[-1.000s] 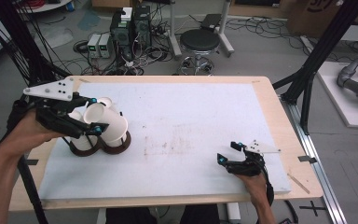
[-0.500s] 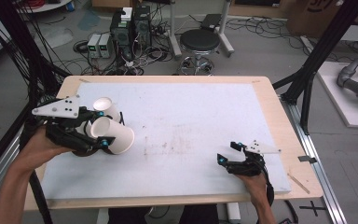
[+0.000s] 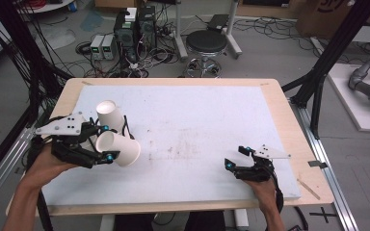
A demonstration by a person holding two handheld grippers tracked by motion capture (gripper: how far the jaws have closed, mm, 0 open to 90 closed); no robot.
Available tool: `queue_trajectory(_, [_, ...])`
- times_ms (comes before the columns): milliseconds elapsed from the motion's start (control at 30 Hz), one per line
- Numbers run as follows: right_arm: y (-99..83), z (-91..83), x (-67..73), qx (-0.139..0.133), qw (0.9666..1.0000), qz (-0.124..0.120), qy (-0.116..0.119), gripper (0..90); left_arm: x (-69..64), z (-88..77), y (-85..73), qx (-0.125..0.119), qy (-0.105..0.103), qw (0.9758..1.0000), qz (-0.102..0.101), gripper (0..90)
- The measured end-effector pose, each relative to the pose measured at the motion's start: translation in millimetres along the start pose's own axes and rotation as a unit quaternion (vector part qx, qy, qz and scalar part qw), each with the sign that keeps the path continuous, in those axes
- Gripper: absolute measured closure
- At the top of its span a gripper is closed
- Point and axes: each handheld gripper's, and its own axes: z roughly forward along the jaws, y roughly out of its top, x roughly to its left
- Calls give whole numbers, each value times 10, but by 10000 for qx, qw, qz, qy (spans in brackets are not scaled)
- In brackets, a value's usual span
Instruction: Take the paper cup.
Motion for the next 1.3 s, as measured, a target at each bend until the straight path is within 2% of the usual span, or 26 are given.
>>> queue_trajectory(267, [-2,-1,7,-17,10000,-75,27,157,6,105,-152,22,-47,9999,-94,325])
queue_trajectory(1300, [-3,-1,3,-20,9999,-127,35,157,-2,205,-381,-5,-22,9997,-237,325])
